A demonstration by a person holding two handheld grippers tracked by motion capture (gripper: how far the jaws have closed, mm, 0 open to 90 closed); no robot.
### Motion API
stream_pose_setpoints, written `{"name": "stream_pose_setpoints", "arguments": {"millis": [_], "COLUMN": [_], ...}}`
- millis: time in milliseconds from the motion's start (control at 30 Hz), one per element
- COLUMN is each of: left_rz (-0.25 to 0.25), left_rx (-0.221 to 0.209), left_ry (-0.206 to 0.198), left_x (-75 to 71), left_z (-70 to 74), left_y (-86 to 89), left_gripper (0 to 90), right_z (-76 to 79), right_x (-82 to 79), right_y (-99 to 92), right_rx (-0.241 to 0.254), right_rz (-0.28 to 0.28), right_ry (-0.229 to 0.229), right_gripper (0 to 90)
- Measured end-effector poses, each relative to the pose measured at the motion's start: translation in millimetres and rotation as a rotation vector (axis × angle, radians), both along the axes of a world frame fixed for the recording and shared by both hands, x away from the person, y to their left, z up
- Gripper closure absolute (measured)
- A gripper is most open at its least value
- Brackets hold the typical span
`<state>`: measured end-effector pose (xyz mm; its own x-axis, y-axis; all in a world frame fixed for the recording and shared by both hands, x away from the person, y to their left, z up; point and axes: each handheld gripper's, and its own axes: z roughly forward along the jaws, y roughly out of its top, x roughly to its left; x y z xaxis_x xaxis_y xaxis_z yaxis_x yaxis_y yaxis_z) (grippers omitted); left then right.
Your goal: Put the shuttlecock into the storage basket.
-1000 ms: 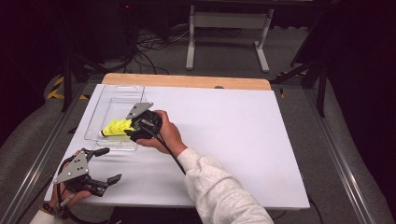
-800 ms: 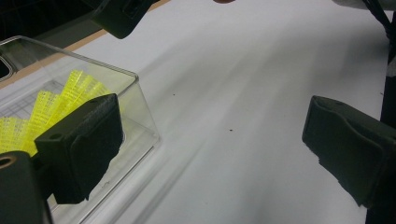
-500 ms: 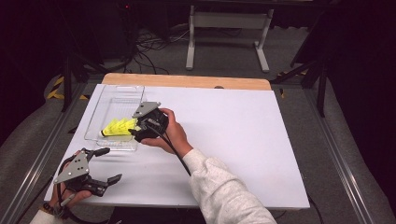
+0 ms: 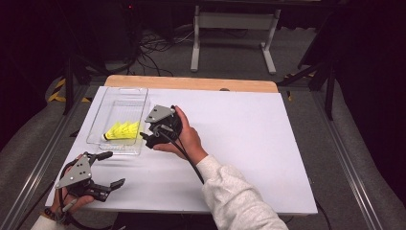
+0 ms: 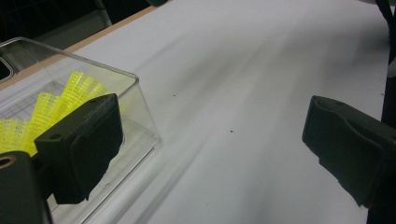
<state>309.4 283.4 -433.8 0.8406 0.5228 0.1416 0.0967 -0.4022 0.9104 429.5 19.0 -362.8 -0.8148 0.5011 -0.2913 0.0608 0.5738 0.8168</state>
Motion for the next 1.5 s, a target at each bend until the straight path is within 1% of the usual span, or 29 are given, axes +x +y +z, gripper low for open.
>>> {"name": "stream_pose_setpoints", "arguments": {"millis": [33,100,133,167,233,267,300,367,433,533,600,667,733,767,867,933,1000,1067,1133,1233,1400,1500], "left_rz": [0.0,-0.001,-0.001,-0.001,-0.003,-0.001,-0.001,-0.003,-0.005,-0.006,-0.006,-0.006,-0.006,-0.007,-0.008,-0.01,-0.007,-0.009,-0.01,-0.008,-0.008,-0.007], "left_rx": [0.001,-0.002,0.002,0.002,0.003,0.004,0.004,0.005,-0.001,-0.001,-0.001,-0.003,-0.002,-0.002,-0.001,-0.01,-0.007,-0.013,-0.005,-0.008,-0.009,-0.008], "left_ry": [-0.003,-0.002,0.002,0.002,0.004,0.002,0.002,-0.002,0.005,0.005,0.004,0.002,0.002,0.002,-0.002,0.0,0.0,-0.001,-0.004,-0.005,-0.004,-0.008], "left_x": [0.1,0.3,0.5,0.5,0.5,0.3,0.3,0.3,0.4,0.7,0.5,0.5,0.9,1.0,1.0,0.6,1.3,1.5,1.7,2.0,0.8,0.5], "left_z": [0.1,0.1,0.3,0.3,0.6,0.5,0.5,1.1,0.8,0.7,0.8,1.0,1.0,1.0,1.1,1.1,1.1,0.9,1.2,0.9,1.0,1.1], "left_y": [0.3,0.5,0.8,0.8,1.0,0.7,0.7,0.9,0.7,0.5,0.3,0.5,0.9,0.9,0.3,0.2,0.6,0.5,0.3,0.0,-0.3,-0.6], "left_gripper": [5.9,5.9,5.8,5.8,5.8,5.8,5.6,5.6,5.5,5.4,5.3,5.2,5.1,4.9,4.5,4.2,4.1,3.9,3.9,3.8,3.7,3.7], "right_z": [1.2,2.7,5.8,7.1,8.2,9.7,9.7,10.6,11.2,12.6,14.1,14.4,13.9,13.3,10.2,8.2,7.2,6.8,6.8,7.4,7.1,7.4], "right_x": [-0.3,0.2,1.1,1.4,1.6,2.2,2.2,2.4,1.6,-0.3,-2.8,-3.5,-5.8,-6.5,-8.3,-9.4,-10.5,-11.8,-12.7,-14.0,-16.0,-16.7], "right_y": [-3.1,-6.2,-12.3,-15.3,-18.2,-24.2,-24.2,-30.6,-35.9,-40.3,-44.8,-46.1,-50.0,-51.7,-56.9,-62.0,-66.1,-72.0,-76.1,-82.7,-93.0,-98.7], "right_rx": [0.009,0.018,0.03,0.04,0.044,0.055,0.055,0.073,0.08,0.063,0.069,0.063,0.059,0.057,0.051,0.05,0.044,0.051,0.037,0.027,0.032,0.025], "right_rz": [-0.011,-0.015,-0.036,-0.035,-0.038,-0.053,-0.053,-0.06,-0.064,-0.062,-0.065,-0.065,-0.068,-0.07,-0.075,-0.074,-0.083,-0.091,-0.103,-0.119,-0.134,-0.145], "right_ry": [-0.015,-0.018,-0.017,-0.012,-0.012,-0.017,-0.017,-0.008,-0.009,-0.018,-0.021,-0.023,-0.039,-0.03,-0.038,-0.029,-0.029,-0.028,-0.037,-0.042,-0.04,-0.042], "right_gripper": [12.1,12.0,10.4,9.3,8.9,6.2,6.2,6.0,5.3,4.9,4.9,4.9,4.9,4.6,4.4,4.4,4.4,4.7,4.8,4.9,5.0,5.2]}}
